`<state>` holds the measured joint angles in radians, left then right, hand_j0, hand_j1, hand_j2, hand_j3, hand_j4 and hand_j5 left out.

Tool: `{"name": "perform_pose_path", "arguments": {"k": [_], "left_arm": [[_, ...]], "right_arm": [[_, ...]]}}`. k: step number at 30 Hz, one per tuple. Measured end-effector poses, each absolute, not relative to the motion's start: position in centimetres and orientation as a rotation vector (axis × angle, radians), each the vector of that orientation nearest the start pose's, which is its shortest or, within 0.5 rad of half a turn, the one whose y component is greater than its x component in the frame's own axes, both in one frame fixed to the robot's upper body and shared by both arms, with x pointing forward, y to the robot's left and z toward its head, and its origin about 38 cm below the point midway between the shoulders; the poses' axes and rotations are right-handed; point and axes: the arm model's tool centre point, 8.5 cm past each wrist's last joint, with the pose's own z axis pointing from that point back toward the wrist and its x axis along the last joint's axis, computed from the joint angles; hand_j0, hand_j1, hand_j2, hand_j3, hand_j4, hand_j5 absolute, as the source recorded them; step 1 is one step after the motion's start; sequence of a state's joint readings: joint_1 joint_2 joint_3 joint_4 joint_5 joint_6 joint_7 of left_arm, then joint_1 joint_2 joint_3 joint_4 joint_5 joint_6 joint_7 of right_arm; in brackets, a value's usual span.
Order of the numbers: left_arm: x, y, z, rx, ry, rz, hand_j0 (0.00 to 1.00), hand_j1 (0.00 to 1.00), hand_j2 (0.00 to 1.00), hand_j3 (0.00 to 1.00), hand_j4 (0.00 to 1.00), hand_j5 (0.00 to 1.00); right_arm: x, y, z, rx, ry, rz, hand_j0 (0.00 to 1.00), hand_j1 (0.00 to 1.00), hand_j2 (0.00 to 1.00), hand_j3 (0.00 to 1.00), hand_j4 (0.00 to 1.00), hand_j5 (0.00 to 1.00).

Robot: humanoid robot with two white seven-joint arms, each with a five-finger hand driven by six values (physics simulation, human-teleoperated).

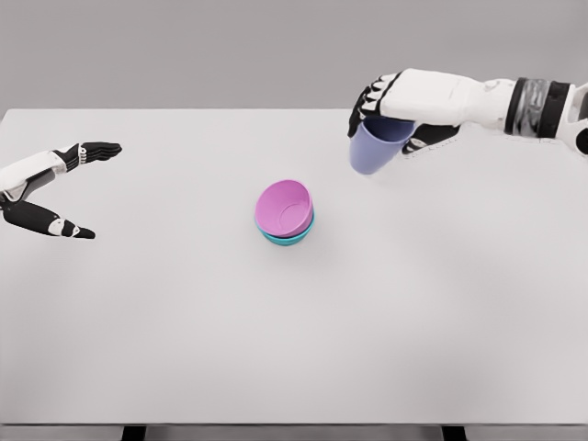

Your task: Stacking bowl and cup with both arms

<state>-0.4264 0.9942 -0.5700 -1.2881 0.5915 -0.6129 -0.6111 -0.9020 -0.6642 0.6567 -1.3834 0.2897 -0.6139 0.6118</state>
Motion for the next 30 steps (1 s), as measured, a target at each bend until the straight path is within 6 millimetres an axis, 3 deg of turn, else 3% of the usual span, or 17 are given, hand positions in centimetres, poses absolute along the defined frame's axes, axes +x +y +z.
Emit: {"name": "perform_pose_path", "arguments": {"k": [7,14,23,30], "left_arm": [[39.7,41.2,20.0,-0.164,-1.633,-1.204,1.00,1.00,1.00,1.00,1.00,1.00],[39.7,41.2,20.0,-0.163,-1.632,-1.205,1.00,1.00,1.00,1.00,1.00,1.00],[39.7,41.2,20.0,-0.163,-1.632,-1.205,1.00,1.00,1.00,1.00,1.00,1.00],[39.7,41.2,20.0,-0.164,-1.633,-1.204,1.00,1.00,1.00,1.00,1.00,1.00]], "right_arm": [[45.8,-19.5,31.8,0.418,2.170,-2.650,0.65,0.65,0.65,0.65,0.65,0.65],[45.0,-15.3,31.9,0.292,2.204,-2.552,0.65,0.65,0.65,0.65,0.65,0.65],[43.7,-12.9,30.1,0.180,2.146,-2.561,0.65,0.65,0.65,0.65,0.65,0.65],[44.3,-13.1,28.7,0.167,2.126,-2.623,0.65,0.65,0.65,0.65,0.65,0.65]]}}
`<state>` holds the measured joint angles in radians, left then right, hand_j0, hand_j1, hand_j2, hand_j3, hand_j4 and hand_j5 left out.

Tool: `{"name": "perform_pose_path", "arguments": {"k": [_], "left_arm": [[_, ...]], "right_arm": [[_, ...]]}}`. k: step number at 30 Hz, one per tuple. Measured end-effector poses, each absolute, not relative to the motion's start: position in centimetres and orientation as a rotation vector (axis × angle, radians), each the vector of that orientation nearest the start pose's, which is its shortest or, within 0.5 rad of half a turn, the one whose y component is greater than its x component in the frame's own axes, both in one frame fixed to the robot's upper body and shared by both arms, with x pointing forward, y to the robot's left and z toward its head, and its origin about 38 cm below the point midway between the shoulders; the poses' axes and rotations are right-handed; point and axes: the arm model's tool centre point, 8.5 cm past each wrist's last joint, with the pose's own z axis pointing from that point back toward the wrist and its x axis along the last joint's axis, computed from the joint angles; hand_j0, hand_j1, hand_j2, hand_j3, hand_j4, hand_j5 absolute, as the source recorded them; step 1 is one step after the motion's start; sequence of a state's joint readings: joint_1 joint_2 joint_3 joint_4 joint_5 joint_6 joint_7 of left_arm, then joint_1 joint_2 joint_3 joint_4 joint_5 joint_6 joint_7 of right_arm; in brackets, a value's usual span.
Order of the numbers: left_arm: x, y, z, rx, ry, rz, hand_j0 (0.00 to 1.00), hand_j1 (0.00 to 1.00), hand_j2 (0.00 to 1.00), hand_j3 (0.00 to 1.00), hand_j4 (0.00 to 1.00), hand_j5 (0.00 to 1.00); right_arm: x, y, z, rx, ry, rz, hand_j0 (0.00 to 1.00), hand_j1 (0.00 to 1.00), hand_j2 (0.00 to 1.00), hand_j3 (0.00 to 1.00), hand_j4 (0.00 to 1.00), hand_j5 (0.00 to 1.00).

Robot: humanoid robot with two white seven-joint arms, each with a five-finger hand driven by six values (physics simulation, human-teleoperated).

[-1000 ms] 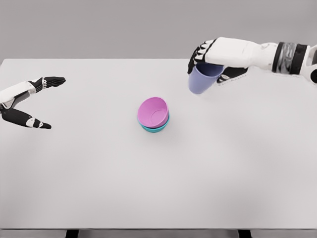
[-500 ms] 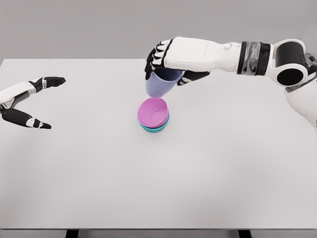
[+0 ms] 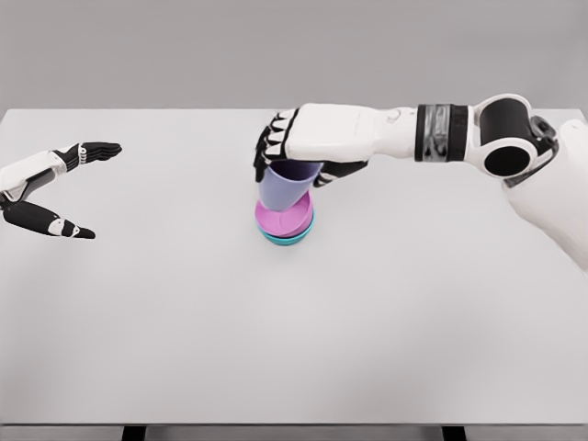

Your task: Stacking bowl and cup with both arms

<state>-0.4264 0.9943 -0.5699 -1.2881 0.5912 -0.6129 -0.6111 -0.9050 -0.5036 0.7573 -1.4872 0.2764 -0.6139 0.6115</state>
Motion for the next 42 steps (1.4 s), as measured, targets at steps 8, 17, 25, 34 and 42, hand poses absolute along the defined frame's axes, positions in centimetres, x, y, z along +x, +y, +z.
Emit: {"name": "perform_pose_path", "arguments": {"k": [8,17,25,34,42], "left_arm": [[39.7,41.2,20.0,-0.164,-1.633,-1.204,1.00,1.00,1.00,1.00,1.00,1.00],[39.7,41.2,20.1,-0.165,-1.634,-1.205,1.00,1.00,1.00,1.00,1.00,1.00],[39.7,41.2,20.1,-0.165,-1.634,-1.205,1.00,1.00,1.00,1.00,1.00,1.00],[39.7,41.2,20.1,-0.165,-1.634,-1.205,1.00,1.00,1.00,1.00,1.00,1.00],[39.7,41.2,20.1,-0.165,-1.634,-1.205,1.00,1.00,1.00,1.00,1.00,1.00]], "right_arm": [[44.8,-13.2,26.9,0.141,2.100,-2.690,0.65,0.65,0.65,0.65,0.65,0.65],[44.9,-13.0,25.9,0.119,2.079,-2.723,0.66,0.66,0.66,0.66,0.66,0.66],[45.1,-12.5,25.4,0.098,2.074,-2.736,0.67,0.67,0.67,0.67,0.67,0.67],[45.3,-11.6,25.1,0.075,2.089,-2.731,0.67,0.67,0.67,0.67,0.67,0.67],[45.7,-11.8,24.8,0.096,2.078,-2.752,0.71,0.71,0.71,0.71,0.71,0.71]]}}
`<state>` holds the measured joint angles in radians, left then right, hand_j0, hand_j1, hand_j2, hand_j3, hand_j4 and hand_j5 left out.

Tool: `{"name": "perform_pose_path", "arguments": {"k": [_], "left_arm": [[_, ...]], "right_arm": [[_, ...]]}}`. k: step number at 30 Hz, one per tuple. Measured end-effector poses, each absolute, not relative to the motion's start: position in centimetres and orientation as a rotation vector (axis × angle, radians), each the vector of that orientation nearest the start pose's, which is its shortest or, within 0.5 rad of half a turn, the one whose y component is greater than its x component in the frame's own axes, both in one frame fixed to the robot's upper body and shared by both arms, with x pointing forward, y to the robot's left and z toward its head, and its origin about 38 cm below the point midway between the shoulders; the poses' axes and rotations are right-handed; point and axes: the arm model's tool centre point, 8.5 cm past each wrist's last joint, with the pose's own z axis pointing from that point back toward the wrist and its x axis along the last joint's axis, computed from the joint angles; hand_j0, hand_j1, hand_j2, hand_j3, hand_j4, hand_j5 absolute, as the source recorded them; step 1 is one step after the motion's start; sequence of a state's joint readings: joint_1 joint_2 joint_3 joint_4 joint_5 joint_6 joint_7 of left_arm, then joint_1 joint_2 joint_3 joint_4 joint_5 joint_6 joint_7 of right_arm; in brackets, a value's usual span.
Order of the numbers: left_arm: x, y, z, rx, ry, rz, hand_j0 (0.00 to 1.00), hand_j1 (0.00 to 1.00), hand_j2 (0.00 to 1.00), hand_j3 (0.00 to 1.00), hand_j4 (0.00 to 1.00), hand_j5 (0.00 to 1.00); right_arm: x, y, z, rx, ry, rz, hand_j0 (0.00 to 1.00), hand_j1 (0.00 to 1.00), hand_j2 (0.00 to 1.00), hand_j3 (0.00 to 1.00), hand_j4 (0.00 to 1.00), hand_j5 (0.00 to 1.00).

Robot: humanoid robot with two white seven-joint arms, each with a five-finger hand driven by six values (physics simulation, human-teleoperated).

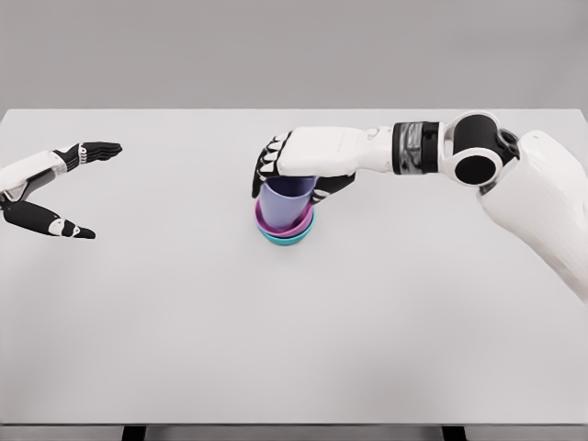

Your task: Stacking bowl and cup with both arms

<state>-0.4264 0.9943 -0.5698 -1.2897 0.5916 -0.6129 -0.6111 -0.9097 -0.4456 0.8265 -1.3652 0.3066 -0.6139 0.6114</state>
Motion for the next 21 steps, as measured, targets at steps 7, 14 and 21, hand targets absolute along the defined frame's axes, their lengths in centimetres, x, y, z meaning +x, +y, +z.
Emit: {"name": "perform_pose_path", "arguments": {"k": [7,14,21], "left_arm": [[39.6,41.1,20.1,-0.166,-1.634,-1.206,1.00,1.00,1.00,1.00,1.00,1.00],[39.6,41.1,20.1,-0.166,-1.635,-1.206,1.00,1.00,1.00,1.00,1.00,1.00],[39.6,41.1,20.1,-0.167,-1.635,-1.207,1.00,1.00,1.00,1.00,1.00,1.00]], "right_arm": [[45.8,-11.7,24.7,0.125,2.049,-2.762,1.00,1.00,1.00,1.00,1.00,1.00],[45.9,-12.2,25.3,0.157,2.058,-2.750,1.00,1.00,1.00,1.00,1.00,1.00],[47.3,-21.1,27.1,0.402,2.288,-2.746,1.00,1.00,1.00,1.00,1.00,1.00]]}}
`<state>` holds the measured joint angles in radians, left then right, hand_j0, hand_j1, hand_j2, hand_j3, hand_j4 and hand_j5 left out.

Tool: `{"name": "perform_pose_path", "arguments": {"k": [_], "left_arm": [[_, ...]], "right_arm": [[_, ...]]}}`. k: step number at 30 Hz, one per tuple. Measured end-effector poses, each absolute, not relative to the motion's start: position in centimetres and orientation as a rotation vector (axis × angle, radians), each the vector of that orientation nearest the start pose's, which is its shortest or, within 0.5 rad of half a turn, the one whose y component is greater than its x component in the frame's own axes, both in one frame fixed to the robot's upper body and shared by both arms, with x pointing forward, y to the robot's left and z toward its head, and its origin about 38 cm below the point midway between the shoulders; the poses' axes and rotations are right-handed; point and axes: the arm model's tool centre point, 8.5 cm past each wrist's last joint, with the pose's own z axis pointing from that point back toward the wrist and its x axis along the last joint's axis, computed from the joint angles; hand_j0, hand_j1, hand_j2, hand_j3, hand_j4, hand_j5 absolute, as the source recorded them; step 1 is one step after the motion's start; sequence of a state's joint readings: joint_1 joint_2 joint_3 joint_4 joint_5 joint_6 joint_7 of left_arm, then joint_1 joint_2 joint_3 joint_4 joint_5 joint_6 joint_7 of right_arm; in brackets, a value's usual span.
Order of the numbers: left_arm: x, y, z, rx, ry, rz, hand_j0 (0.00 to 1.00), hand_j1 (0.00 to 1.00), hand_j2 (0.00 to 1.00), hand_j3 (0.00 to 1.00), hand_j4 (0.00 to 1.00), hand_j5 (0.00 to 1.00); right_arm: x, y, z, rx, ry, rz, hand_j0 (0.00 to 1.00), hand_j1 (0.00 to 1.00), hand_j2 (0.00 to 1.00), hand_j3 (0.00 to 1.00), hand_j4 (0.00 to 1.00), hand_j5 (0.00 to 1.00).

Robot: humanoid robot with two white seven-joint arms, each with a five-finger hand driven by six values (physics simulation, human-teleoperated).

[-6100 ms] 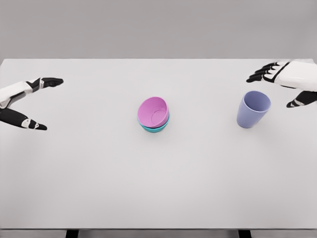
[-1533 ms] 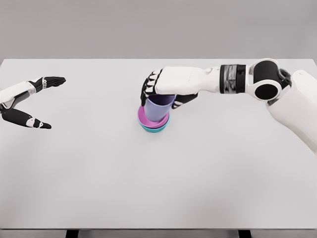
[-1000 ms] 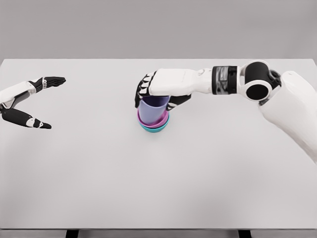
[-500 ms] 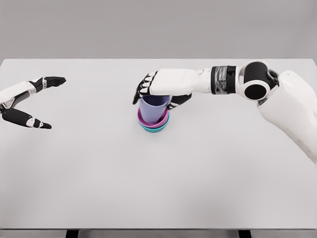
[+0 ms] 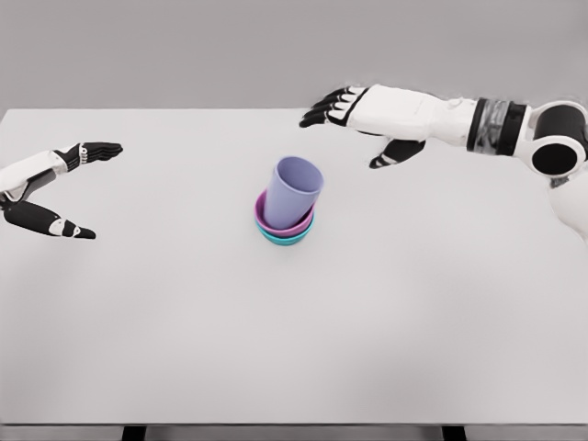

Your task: Stacking bowl and cup with both arms

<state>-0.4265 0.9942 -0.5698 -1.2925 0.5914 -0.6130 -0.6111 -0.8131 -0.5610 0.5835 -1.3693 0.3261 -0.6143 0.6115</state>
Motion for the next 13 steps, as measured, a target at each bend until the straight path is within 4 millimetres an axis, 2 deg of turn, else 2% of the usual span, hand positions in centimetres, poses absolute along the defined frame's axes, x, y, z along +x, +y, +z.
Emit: {"name": "perform_pose_path", "arguments": {"k": [2,8,10,13], "left_arm": [[39.6,41.1,20.1,-0.166,-1.635,-1.206,1.00,1.00,1.00,1.00,1.00,1.00],[39.5,41.1,19.5,-0.162,-1.614,-1.222,1.00,1.00,1.00,1.00,1.00,1.00],[39.4,41.0,19.3,-0.154,-1.605,-1.236,1.00,1.00,1.00,1.00,1.00,1.00],[39.4,41.0,19.1,-0.145,-1.592,-1.257,1.00,1.00,1.00,1.00,1.00,1.00]], "right_arm": [[46.7,-24.4,24.6,0.430,2.290,-2.848,1.00,1.00,1.00,1.00,1.00,1.00],[46.3,-32.6,23.5,0.632,2.268,-3.024,1.00,1.00,1.00,1.00,1.00,1.00],[46.2,-34.0,23.9,0.683,2.263,-3.041,1.00,1.00,1.00,1.00,1.00,1.00],[46.1,-35.0,24.3,0.723,2.257,-3.051,1.00,1.00,1.00,1.00,1.00,1.00]]}}
